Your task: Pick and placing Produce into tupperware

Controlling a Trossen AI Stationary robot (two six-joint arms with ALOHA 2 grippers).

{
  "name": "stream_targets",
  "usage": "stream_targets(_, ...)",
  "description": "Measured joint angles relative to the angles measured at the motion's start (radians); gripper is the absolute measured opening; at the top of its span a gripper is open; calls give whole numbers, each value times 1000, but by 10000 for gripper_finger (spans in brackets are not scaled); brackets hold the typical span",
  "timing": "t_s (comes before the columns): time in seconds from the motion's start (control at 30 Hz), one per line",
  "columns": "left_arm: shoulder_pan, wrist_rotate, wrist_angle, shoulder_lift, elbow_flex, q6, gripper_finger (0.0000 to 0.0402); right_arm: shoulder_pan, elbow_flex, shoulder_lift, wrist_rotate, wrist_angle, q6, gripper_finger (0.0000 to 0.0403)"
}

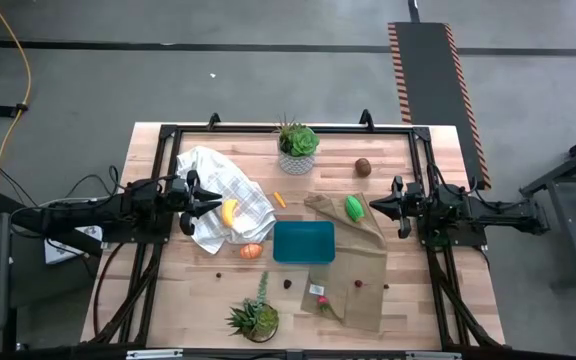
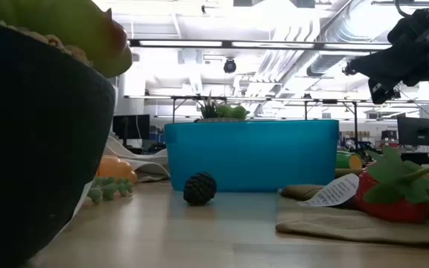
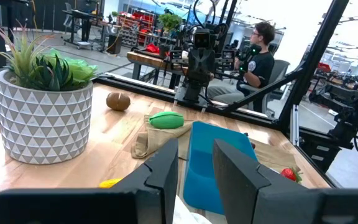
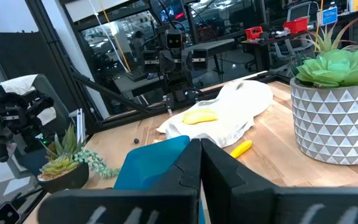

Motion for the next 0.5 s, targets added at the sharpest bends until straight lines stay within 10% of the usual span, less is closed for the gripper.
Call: stream_targets(0.5,0,-44,0,0,0,-102,88,0,0,0,0,0,0,0)
